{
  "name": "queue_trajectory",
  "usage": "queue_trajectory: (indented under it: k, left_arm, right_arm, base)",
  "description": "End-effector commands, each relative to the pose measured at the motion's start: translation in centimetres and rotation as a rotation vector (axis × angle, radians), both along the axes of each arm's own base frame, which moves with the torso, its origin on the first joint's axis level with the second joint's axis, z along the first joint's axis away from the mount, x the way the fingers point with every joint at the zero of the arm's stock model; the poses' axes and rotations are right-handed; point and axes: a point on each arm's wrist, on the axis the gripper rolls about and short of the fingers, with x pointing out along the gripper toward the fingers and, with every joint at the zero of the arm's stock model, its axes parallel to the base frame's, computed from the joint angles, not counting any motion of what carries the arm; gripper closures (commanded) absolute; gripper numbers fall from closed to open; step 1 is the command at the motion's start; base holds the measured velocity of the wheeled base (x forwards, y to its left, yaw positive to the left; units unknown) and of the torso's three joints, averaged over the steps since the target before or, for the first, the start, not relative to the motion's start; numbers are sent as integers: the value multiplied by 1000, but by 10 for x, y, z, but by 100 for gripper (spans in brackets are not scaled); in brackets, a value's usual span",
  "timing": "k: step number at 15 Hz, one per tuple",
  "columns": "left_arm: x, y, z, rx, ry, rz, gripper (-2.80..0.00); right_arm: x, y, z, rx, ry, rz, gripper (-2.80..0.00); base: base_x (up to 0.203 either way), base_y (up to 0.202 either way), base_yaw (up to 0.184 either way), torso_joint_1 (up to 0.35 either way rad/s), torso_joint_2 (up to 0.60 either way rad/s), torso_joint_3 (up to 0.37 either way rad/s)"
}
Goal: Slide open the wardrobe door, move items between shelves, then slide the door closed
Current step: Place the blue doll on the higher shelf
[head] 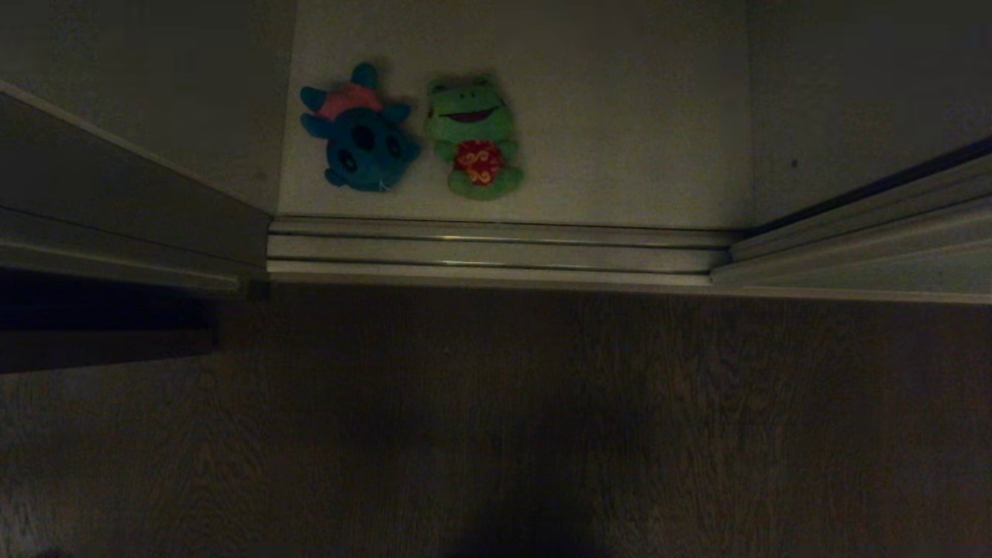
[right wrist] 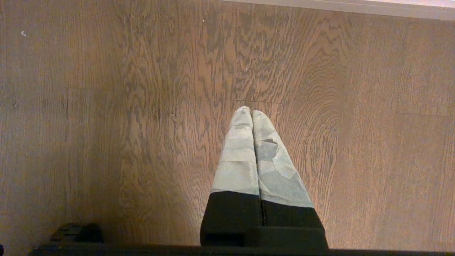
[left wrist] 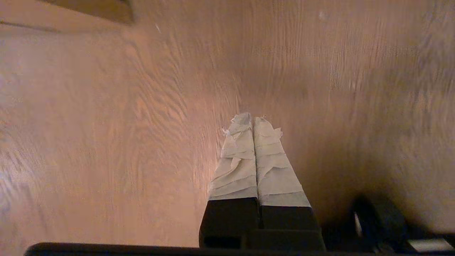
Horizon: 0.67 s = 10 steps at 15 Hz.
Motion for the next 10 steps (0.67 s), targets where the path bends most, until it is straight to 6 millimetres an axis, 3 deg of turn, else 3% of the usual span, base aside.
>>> queue_trajectory:
  k: [1, 5, 10]
  left_arm:
    - [59, 0, 11, -1, 269, -8, 0]
    - [167, -1, 15, -27, 429, -71, 0]
    - [293, -8, 14, -130, 275, -93, 0]
  right_arm:
    - [0, 0, 0, 0, -4, -1, 0]
    - [0, 0, 0, 0, -5, -1, 0]
    - [0, 0, 0, 0, -5, -1, 0]
  base:
    - [0, 0, 0, 0, 0, 0]
    - [0, 0, 0, 0, 0, 0]
    - [0, 0, 0, 0, 0, 0]
